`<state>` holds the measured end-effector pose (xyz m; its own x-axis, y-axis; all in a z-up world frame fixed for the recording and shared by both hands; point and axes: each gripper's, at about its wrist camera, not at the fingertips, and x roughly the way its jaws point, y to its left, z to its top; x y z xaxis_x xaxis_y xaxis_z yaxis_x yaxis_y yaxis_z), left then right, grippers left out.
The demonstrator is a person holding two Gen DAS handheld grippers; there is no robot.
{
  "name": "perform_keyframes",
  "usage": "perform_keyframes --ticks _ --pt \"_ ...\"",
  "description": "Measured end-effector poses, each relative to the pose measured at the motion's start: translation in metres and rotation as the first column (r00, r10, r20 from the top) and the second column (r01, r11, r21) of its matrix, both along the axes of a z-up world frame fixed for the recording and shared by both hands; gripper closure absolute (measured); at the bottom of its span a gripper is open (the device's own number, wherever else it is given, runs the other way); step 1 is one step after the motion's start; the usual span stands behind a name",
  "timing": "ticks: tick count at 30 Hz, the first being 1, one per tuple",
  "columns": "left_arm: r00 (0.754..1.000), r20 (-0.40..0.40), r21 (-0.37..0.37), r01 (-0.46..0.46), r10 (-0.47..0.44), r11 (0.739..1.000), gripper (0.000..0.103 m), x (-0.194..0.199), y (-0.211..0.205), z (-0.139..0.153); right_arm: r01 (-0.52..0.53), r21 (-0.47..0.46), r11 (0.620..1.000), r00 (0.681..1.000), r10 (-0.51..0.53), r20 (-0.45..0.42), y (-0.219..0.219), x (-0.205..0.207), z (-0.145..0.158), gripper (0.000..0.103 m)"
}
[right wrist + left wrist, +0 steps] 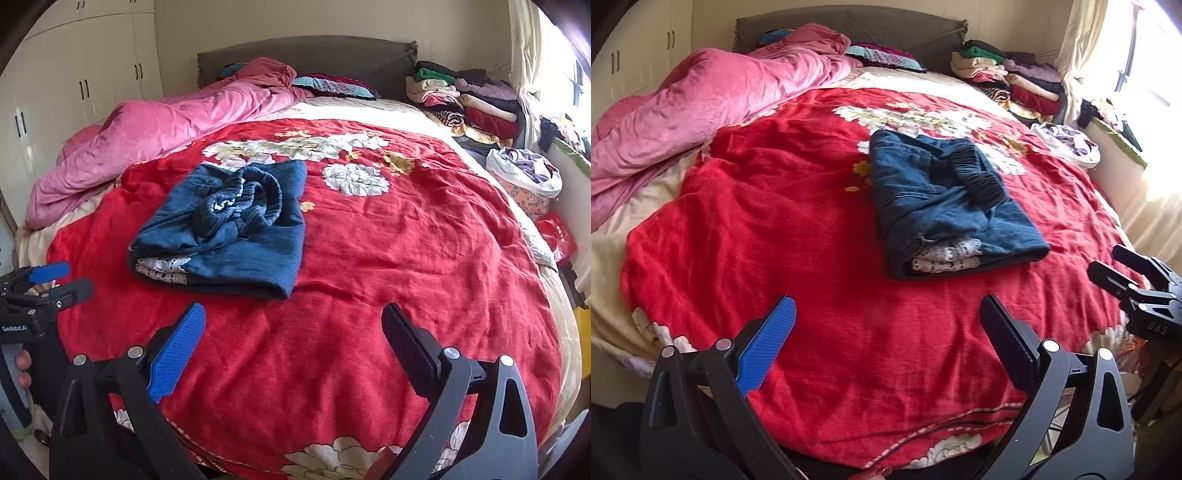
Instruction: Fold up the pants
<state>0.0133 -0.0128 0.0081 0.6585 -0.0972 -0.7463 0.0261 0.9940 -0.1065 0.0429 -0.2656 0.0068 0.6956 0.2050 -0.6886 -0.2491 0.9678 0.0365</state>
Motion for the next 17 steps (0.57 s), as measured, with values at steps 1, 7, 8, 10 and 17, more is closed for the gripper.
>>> perform_keyframes --ticks 1,7,8,10,17 --pt "1.000 -0.011 0.005 -0.014 0.014 1.000 0.010 0.002 0.002 -0.002 0.004 -0.003 1.000 1.000 -0.004 -0.001 -0.002 0.002 -0.001 0.007" --pt "0.995 -0.043 -0.033 -0.091 0.090 0.995 0.010 0.018 0.034 -0.014 0.074 -0.037 0.997 0.997 -0.074 -0.014 -0.023 0.021 -0.013 0.007" --pt "0.993 -0.042 -0.035 -0.108 0.106 0.994 0.010 0.024 0.044 -0.014 0.095 -0.045 0.994 0.995 -0.096 -0.014 -0.029 0.025 -0.014 0.007" --pt "0.989 -0.036 0.000 -0.145 0.145 0.989 0.010 0.036 0.061 -0.013 0.148 -0.050 0.988 0.989 -0.149 -0.014 -0.050 0.037 -0.016 0.007" --pt "0.934 -0.136 0.116 -0.315 0.329 0.942 0.010 0.131 0.167 -0.031 0.383 -0.072 0.921 0.924 -0.383 0.012 -0.160 0.090 -0.011 0.005"
